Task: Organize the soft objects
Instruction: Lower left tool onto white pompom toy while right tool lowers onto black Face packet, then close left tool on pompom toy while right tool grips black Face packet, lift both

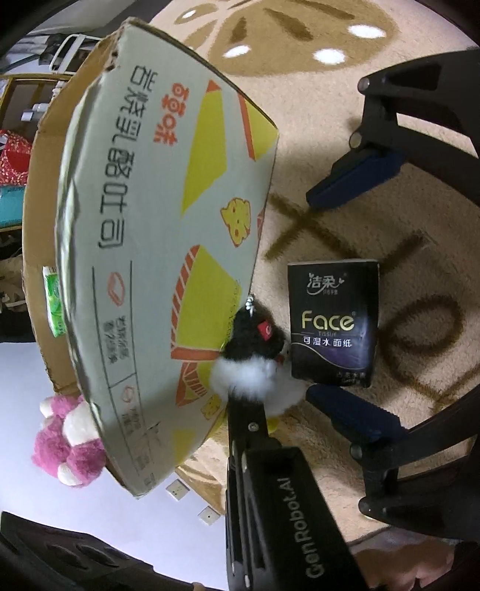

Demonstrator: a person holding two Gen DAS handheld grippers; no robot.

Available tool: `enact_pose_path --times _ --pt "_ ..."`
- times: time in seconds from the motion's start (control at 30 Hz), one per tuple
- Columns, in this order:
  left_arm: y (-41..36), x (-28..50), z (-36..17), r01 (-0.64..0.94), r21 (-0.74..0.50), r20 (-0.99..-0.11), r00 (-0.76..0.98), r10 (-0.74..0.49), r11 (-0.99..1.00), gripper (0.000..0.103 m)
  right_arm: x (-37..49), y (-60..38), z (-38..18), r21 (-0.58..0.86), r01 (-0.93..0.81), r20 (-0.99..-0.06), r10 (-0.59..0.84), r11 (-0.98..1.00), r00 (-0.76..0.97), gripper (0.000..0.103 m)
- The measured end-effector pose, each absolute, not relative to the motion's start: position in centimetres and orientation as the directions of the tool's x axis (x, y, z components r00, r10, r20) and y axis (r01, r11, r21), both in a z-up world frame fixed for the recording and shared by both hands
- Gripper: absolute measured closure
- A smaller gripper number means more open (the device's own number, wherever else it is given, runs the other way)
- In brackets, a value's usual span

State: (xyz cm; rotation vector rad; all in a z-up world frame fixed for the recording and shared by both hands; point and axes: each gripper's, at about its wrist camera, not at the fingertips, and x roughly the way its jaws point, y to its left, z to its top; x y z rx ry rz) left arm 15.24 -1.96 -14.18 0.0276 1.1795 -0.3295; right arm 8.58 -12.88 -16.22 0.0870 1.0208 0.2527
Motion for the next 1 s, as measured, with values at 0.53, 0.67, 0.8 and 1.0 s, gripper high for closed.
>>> enact_pose_path --times 0.53,0.67,0.8,1.0 --pt "-1.0 16.0 -15.0 0.193 -0.205 -0.908 0.329 -0.26 0.96 0.087 8.5 -13.4 -15.9 0.136 -0.13 -0.839 0.184 0.982 0.511 0.034" --pt "-0.8 16.2 -14.7 0.188 -0.204 -0.913 0.317 -0.256 0.961 0.079 8.8 -13.7 -15.8 0.142 -0.117 -0.84 0.182 0.983 0.512 0.034" --pt "-0.3 16.2 -13.7 0.2 -0.234 -0.903 0.318 -0.289 0.951 0.054 9.0 -13.7 -15.9 0.139 -0.12 -0.841 0.181 0.983 0.51 0.034" --pt "0.0 16.0 -12.8 0.24 -0.22 -0.899 0.325 -0.292 0.946 0.053 8.6 -15.1 -15.5 0.139 -0.111 -0.84 0.176 0.984 0.514 0.034"
